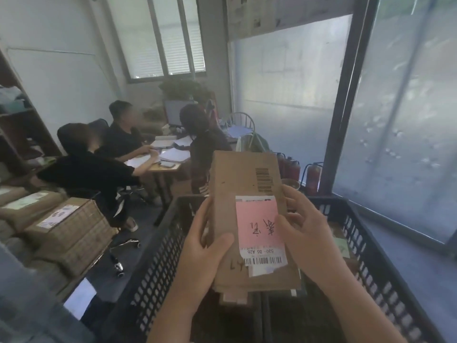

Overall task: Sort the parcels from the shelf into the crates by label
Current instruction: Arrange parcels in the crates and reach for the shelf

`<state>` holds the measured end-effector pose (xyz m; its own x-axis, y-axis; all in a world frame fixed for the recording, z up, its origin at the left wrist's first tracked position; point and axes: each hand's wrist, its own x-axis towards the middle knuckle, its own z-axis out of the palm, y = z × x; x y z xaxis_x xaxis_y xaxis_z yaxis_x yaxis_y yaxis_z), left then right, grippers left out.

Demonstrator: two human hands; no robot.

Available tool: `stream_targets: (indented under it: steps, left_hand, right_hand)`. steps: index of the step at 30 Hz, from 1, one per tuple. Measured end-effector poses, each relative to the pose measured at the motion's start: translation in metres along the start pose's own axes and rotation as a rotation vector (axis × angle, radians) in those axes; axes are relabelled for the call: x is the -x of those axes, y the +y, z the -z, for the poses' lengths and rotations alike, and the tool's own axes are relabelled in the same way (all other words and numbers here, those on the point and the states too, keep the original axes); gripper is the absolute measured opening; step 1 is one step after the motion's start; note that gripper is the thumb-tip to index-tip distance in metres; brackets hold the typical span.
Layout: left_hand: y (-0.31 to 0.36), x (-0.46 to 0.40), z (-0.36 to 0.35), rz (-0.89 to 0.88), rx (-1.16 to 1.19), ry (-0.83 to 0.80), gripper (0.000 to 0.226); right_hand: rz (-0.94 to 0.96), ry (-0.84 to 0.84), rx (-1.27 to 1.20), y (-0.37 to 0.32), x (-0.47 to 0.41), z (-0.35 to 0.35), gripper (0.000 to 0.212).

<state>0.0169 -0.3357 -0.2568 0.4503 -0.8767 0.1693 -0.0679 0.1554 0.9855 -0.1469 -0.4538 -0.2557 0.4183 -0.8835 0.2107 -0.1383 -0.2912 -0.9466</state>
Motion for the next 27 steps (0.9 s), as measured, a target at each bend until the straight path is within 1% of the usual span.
stream_targets:
  steps: [4, 5, 7, 8, 10, 11, 13, 14, 17, 20, 23, 24, 25, 26, 27]
  left_hand:
    - [-0.023, -0.017, -0.009, 0.049, -0.022, -0.114, 0.089]
    - [-0.028, -0.019, -0.015, 0.064, -0.03, -0.147, 0.091]
    - [-0.042, -0.021, -0.03, 0.081, -0.069, -0.198, 0.087]
    - [-0.049, -0.022, -0.04, 0.082, -0.082, -0.225, 0.084]
    - [-0.062, -0.018, -0.061, 0.101, -0.062, -0.307, 0.08]
    - [-0.067, -0.015, -0.073, 0.118, -0.039, -0.349, 0.08]
    - [-0.077, -0.008, -0.099, 0.121, 0.014, -0.42, 0.083]
    - [-0.081, -0.006, -0.112, 0.11, 0.025, -0.446, 0.085]
    - [-0.093, -0.004, -0.143, 0.063, -0.013, -0.492, 0.091]
    - [-0.1, -0.003, -0.162, 0.067, -0.056, -0.529, 0.097]
    - [-0.108, -0.003, -0.171, 0.121, -0.099, -0.589, 0.103]
    - [-0.108, -0.005, -0.171, 0.162, -0.098, -0.612, 0.1]
    - [-0.108, -0.009, -0.169, 0.18, -0.128, -0.624, 0.09]
    - [-0.107, -0.013, -0.166, 0.163, -0.19, -0.608, 0.073]
    - [-0.11, -0.019, -0.162, 0.115, -0.287, -0.531, 0.055]
  right_hand:
    - [-0.092, 0.136, 0.178, 0.015, 0.009, 0.001, 0.052]
    - [-0.123, 0.146, 0.199, 0.019, 0.012, 0.004, 0.051]
    - [-0.215, 0.154, 0.194, 0.026, 0.018, 0.012, 0.047]
    - [-0.27, 0.165, 0.192, 0.028, 0.022, 0.017, 0.056]
    - [-0.345, 0.214, 0.262, 0.034, 0.026, 0.031, 0.091]
    - [-0.369, 0.236, 0.327, 0.038, 0.028, 0.039, 0.104]
    - [-0.432, 0.249, 0.456, 0.041, 0.033, 0.055, 0.115]
    - [-0.461, 0.249, 0.495, 0.041, 0.035, 0.063, 0.118]
    - [-0.532, 0.273, 0.5, 0.044, 0.037, 0.085, 0.124]
    - [-0.569, 0.276, 0.52, 0.055, 0.036, 0.101, 0.129]
    - [-0.59, 0.302, 0.544, 0.071, 0.033, 0.11, 0.12]
    - [-0.589, 0.317, 0.562, 0.078, 0.032, 0.112, 0.116]
    - [-0.584, 0.327, 0.589, 0.086, 0.031, 0.114, 0.113]
    - [-0.577, 0.326, 0.619, 0.095, 0.031, 0.114, 0.112]
    - [-0.575, 0.317, 0.645, 0.104, 0.032, 0.113, 0.111]
